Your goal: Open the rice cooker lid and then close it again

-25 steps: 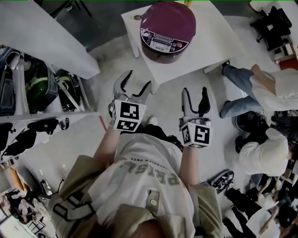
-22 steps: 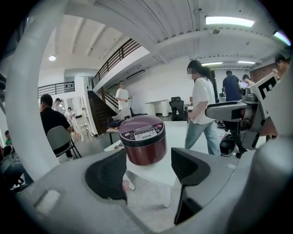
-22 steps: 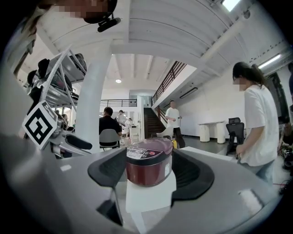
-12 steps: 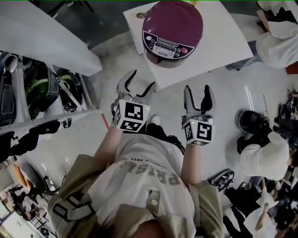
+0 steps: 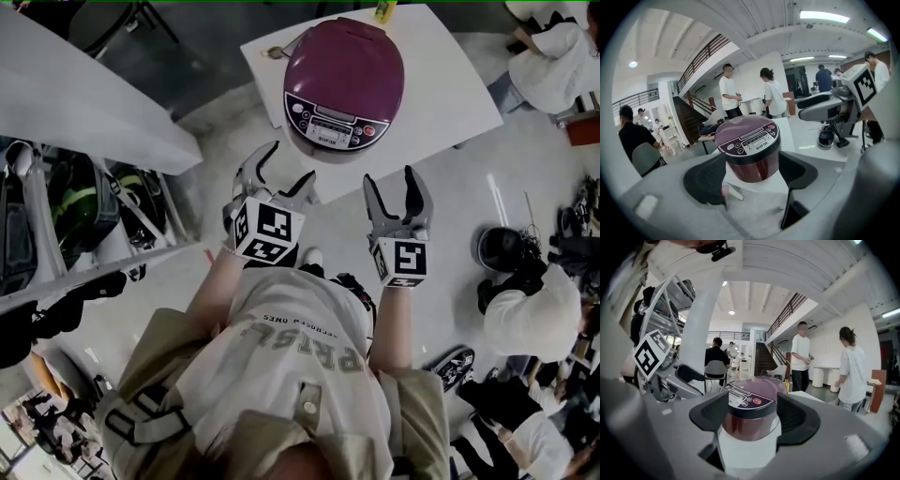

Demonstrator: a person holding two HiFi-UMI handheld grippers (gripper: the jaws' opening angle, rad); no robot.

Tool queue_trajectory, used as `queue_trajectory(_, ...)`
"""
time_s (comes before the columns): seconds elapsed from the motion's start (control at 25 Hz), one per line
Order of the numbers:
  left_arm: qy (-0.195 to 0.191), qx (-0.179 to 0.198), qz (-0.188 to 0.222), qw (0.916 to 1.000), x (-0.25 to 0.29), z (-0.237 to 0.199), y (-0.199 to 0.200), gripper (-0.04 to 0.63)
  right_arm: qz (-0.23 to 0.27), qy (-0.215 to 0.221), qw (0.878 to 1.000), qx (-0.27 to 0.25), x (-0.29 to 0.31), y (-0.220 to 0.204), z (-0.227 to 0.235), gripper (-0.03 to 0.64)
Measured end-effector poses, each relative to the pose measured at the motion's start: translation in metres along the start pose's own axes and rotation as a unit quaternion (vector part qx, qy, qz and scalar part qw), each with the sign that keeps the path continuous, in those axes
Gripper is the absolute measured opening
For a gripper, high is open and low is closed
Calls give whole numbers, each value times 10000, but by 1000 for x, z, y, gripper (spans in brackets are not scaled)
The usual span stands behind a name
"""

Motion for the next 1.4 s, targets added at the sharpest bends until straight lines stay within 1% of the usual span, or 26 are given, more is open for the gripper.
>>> queue_trajectory(0.08,-292,579,-39,9979,11,-2,2,395,-279,305,9984,-394,17,1,-9,304)
queue_trajectory(0.12,-452,926,-80,9946,17,-3,3,407,-454,491,9959,-617,26,1,-15,315)
queue_trajectory(0.2,-714,1639,-175,9837,28,-4,3,426,-846,877,9867,-1073,44,-2,-30,342)
queue_trajectory(0.28,-886,2303,-257,9687,38,-3,3,428,-1272,1177,9735,-1491,59,-12,-40,360)
queue_trajectory(0.36,-1041,2828,-322,9530,48,1,3,428,-1700,1331,9593,-1822,69,-26,-44,371)
queue_trajectory(0.48,-1231,3489,-452,9279,63,8,4,451,-2169,1488,9376,-2274,83,-41,-49,385)
queue_trajectory(0.6,-1247,4126,-674,8998,79,10,3,488,-2486,1573,9160,-2727,95,-49,-53,399)
queue_trajectory(0.68,-1235,4457,-816,8828,87,10,0,506,-2682,1591,8996,-3058,102,-57,-55,407)
queue_trajectory(0.72,-1225,4586,-875,8758,90,10,-2,507,-2777,1596,8911,-3214,105,-61,-55,410)
queue_trajectory(0.76,-1223,4679,-924,8704,93,11,-3,508,-2861,1596,8835,-3347,108,-65,-56,413)
queue_trajectory(0.84,-1239,4768,-1008,8644,97,13,-6,514,-2994,1570,8716,-3550,111,-71,-55,417)
queue_trajectory(0.92,-1257,4815,-1089,8605,101,14,-7,518,-3082,1524,8631,-3699,114,-75,-52,420)
queue_trajectory(1.08,-1243,4923,-1192,8532,104,14,-10,523,-3147,1526,8534,-3864,116,-78,-52,420)
queue_trajectory(1.16,-1248,4980,-1214,8495,104,15,-12,523,-3184,1574,8447,-4004,115,-80,-51,420)
queue_trajectory(1.24,-1273,5060,-1246,8440,104,16,-15,536,-3177,1603,8371,-4154,115,-81,-49,420)
queue_trajectory(1.32,-1317,5119,-1284,8391,103,16,-17,543,-3134,1609,8351,-4225,115,-81,-48,420)
queue_trajectory(1.4,-1345,5152,-1324,8360,103,17,-17,543,-3088,1596,8346,-4274,114,-82,-48,420)
Point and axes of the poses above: the fingertips, and each gripper's own axes: x forward along the fingers, z to its right, y out of its top, the point moved 1 cm from there along -x, backward along the fingers, and after that the axes turned 15 degrees about x, right-handed, at the moved point
